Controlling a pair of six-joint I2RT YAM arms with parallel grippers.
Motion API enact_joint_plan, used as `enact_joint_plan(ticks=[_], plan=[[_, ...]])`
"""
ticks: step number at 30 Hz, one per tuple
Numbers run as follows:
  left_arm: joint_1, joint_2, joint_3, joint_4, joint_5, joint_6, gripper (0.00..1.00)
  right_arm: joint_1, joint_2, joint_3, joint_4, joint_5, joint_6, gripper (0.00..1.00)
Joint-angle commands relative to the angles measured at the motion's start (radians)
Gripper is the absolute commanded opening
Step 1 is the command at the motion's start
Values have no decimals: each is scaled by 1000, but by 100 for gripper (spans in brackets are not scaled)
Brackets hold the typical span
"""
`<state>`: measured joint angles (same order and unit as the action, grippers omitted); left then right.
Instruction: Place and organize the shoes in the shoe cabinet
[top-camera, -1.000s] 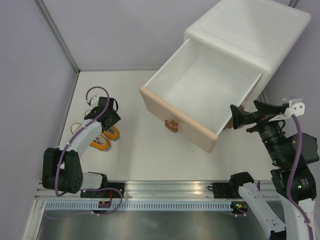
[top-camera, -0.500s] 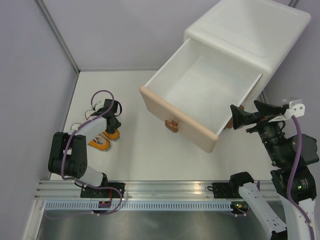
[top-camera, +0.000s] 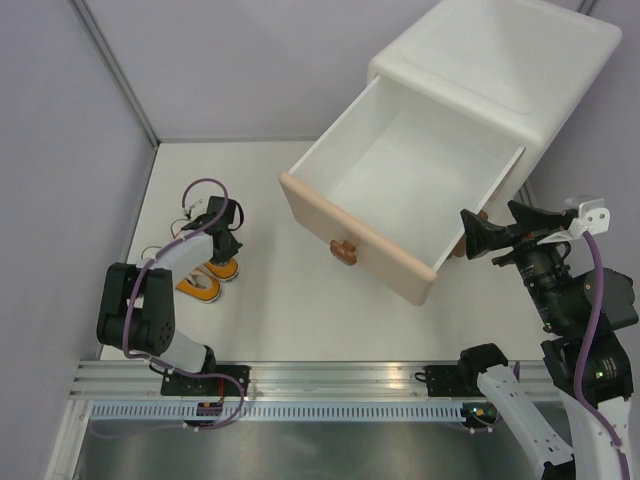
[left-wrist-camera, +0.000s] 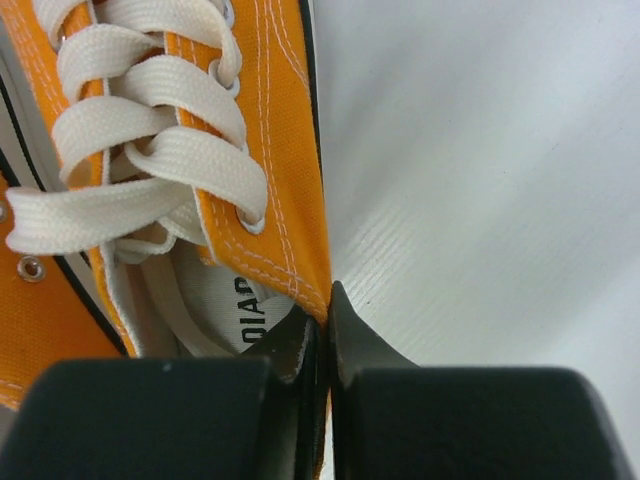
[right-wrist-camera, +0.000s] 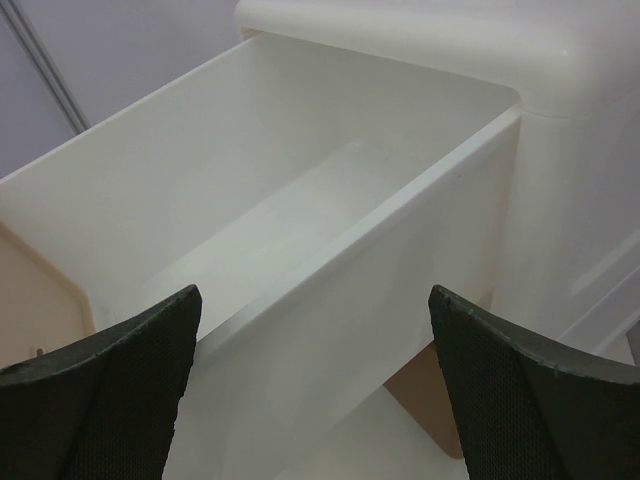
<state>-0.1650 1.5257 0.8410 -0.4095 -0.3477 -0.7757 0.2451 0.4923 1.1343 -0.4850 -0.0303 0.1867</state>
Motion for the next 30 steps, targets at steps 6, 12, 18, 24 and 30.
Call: enact_joint_plan(ticks=[6, 12, 18, 24, 30], plan=[[-2, -196, 105, -40, -23, 166, 2, 5, 6, 1, -95, -5, -29, 98], [-40, -292, 225, -104, -57, 266, 2, 5, 11, 13, -92, -14, -16, 98], [-165, -337, 406, -163, -134, 354, 2, 5, 8, 38, -99, -14, -9, 98], [-338, -329, 610, -175, -250, 481, 2, 5, 0, 73, -116, -16, 0, 98], [-482, -268, 846, -175, -355, 634, 2, 5, -1, 99, -133, -25, -1, 98]])
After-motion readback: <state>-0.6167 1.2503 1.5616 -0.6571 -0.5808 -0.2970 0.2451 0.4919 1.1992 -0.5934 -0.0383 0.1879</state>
